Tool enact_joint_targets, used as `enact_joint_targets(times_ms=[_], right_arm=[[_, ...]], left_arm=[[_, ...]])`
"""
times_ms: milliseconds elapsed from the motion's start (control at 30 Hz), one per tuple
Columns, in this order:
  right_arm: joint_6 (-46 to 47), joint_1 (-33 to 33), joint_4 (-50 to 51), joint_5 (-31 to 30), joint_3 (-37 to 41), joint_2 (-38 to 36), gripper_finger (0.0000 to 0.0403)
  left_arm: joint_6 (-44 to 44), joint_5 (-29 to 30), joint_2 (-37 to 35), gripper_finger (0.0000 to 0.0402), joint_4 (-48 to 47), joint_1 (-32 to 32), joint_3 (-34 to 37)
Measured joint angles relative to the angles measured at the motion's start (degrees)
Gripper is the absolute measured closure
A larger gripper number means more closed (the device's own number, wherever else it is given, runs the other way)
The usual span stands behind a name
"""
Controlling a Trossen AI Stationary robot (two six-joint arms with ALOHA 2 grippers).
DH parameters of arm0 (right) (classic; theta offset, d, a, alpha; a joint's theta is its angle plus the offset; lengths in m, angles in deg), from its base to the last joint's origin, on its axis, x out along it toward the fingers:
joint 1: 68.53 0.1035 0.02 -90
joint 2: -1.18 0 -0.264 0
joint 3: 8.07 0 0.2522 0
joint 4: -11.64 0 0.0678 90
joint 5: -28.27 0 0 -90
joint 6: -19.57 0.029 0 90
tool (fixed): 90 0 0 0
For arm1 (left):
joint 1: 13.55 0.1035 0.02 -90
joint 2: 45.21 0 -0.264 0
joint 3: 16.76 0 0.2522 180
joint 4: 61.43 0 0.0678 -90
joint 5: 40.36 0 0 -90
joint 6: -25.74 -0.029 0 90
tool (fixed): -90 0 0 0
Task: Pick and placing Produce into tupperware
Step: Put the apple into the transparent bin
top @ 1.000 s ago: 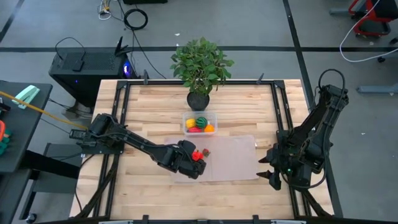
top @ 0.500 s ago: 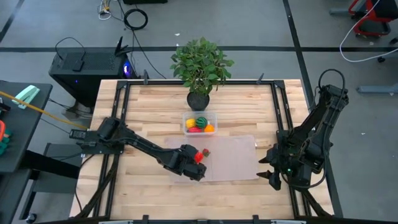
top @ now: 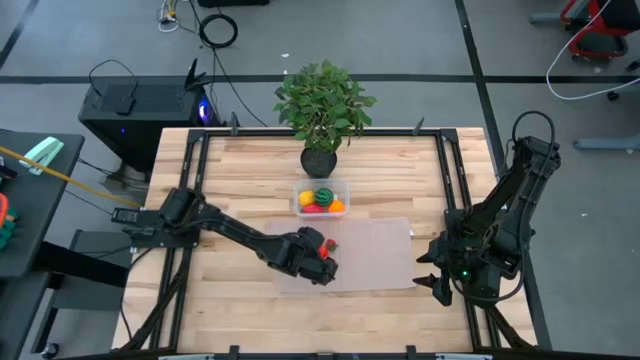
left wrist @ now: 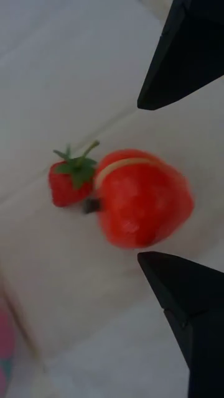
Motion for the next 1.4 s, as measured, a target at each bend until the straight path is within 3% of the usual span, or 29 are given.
enact_joint_targets(times_ms=[467,867,1267,1400], right_arm=[[0.0,0.0,0.0,0.1,0.0,0.0,0.0114],[0.0,0.0,0.0,0.1,0.0,0.0,0.0114],[0.0,0.0,0.0,0.1,0.0,0.0,0.0115],[0.0,0.0,0.0,0.1,0.0,0.0,0.0115]], left_arm=[[-0.6,0.4,0.0,0.0001,0.7,2.4,0.0],[-2.6,-5.1,2.8,0.0001,1.3,2.4,0.0],[-3.0,-5.2,2.8,0.0002,1.4,2.4,0.0],[-3.0,-5.2,2.8,0.002,1.4,2.3,0.0]])
